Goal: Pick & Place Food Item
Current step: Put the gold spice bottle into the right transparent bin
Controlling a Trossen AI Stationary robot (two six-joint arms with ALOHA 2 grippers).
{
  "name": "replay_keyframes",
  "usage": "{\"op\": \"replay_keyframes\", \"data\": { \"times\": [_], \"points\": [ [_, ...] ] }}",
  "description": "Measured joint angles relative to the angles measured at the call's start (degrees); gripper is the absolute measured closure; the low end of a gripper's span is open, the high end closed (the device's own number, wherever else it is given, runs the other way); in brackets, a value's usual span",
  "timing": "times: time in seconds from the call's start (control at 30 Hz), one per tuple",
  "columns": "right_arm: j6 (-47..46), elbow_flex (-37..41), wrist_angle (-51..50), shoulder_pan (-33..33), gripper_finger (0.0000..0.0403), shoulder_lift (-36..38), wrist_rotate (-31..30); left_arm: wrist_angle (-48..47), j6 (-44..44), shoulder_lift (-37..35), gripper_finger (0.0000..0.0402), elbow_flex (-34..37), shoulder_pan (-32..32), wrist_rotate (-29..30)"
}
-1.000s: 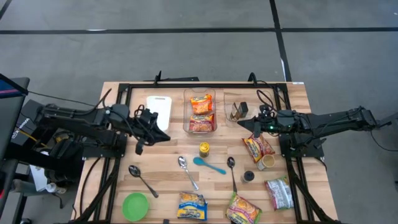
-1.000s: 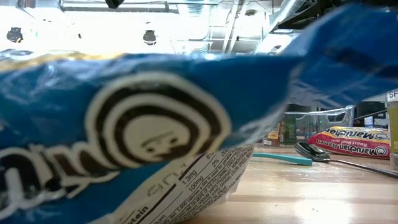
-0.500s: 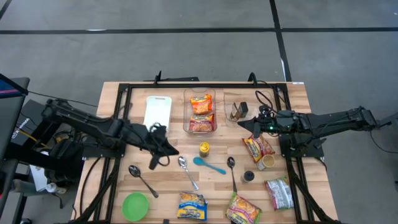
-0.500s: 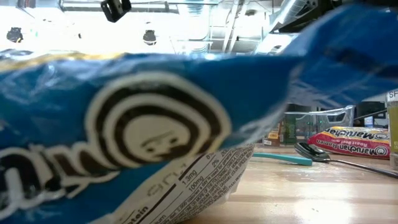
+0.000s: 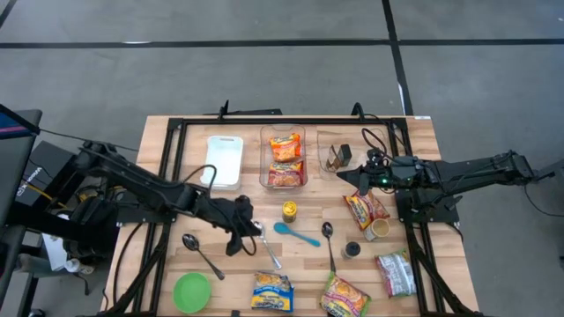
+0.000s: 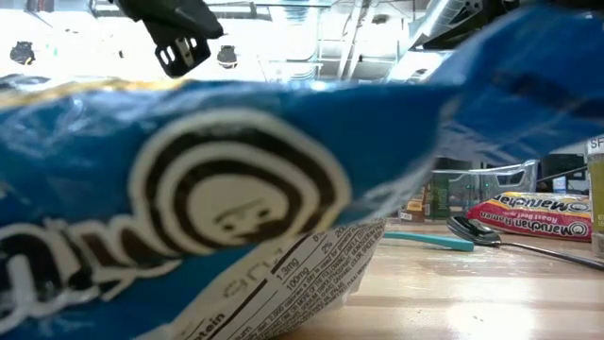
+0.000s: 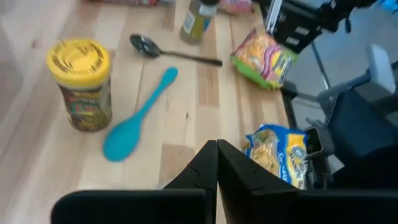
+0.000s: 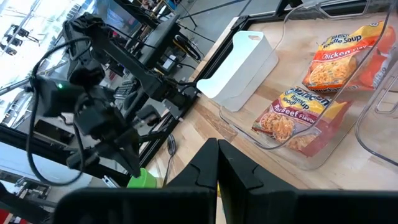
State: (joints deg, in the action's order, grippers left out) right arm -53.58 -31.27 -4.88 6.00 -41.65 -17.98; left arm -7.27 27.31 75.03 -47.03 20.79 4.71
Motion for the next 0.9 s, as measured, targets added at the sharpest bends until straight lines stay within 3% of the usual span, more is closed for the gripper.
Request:
{"op": "replay_keyframes", "data": {
  "times": [0.47,0.9],
  "points": [
    [0.00,0.00,0.02,-0.02,0.0403,0.00,0.00,-0.33,0.20,5.72,0.0401,-0.02,2.63,7.98],
    [0.00,0.00,-0.22,-0.02,0.0403,-0.02,-0.02,12.70,-0.22,-0.85,0.0401,-0.09,3.39,8.87]
  ]
}}
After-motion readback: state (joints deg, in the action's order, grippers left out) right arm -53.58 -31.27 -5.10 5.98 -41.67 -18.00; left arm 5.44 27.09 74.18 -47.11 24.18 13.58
